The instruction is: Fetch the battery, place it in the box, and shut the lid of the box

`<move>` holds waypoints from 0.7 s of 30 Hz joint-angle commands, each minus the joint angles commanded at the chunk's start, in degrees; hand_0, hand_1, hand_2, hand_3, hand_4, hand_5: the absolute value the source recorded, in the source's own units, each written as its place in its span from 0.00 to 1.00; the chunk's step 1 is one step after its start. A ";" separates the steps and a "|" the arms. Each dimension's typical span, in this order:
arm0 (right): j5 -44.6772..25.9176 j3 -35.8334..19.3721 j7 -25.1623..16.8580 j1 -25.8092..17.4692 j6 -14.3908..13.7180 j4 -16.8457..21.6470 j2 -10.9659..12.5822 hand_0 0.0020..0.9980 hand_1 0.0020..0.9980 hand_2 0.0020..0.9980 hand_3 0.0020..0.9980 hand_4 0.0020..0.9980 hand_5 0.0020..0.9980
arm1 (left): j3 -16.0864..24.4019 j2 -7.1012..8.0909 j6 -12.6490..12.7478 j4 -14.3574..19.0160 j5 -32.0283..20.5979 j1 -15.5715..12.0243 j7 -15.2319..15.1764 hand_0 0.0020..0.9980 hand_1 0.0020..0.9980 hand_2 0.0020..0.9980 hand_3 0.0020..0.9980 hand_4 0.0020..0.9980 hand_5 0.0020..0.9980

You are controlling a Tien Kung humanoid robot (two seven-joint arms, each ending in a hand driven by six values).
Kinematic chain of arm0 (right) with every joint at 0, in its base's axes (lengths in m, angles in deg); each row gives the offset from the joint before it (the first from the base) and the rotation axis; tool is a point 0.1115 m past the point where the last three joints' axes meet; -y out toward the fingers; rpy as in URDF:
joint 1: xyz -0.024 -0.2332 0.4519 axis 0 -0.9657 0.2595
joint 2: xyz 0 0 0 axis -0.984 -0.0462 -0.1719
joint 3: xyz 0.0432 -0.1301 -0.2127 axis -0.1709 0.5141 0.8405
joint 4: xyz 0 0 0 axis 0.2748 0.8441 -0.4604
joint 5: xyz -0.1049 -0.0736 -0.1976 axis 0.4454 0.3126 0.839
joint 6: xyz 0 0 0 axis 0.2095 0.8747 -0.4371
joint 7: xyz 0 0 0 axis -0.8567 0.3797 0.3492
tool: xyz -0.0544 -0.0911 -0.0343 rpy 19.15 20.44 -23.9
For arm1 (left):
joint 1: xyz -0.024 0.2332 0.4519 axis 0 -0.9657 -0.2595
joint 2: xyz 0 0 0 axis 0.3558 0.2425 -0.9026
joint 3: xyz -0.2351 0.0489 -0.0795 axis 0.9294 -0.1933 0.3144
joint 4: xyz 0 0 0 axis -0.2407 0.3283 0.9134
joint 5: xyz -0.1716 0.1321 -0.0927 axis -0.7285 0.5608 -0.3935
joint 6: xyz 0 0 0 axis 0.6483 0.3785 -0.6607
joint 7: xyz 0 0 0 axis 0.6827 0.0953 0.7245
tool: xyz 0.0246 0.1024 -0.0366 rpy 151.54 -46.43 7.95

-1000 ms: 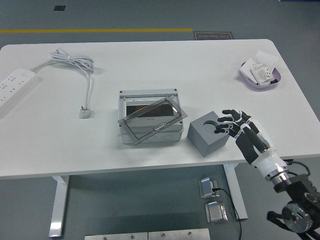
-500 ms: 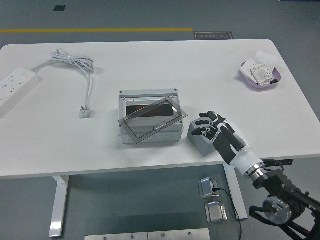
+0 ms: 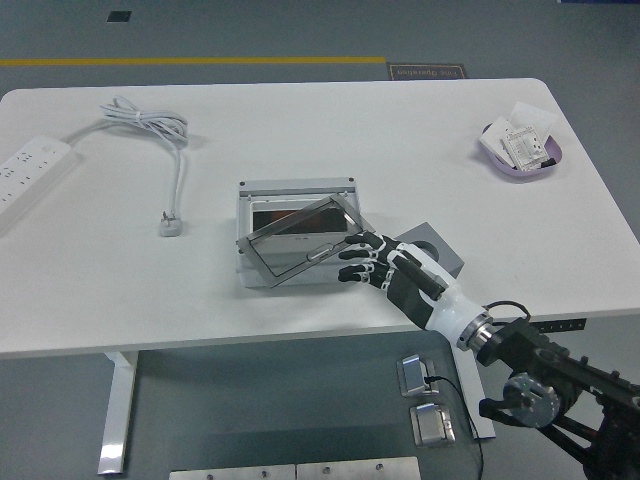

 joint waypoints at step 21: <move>-1.61 6.85 0.86 7.23 -0.37 -2.86 -2.31 0.72 0.64 0.67 0.74 0.77 0.67 | 2.13 0.22 -0.11 -0.04 2.43 0.19 0.71 0.73 0.75 0.73 0.68 0.59 0.48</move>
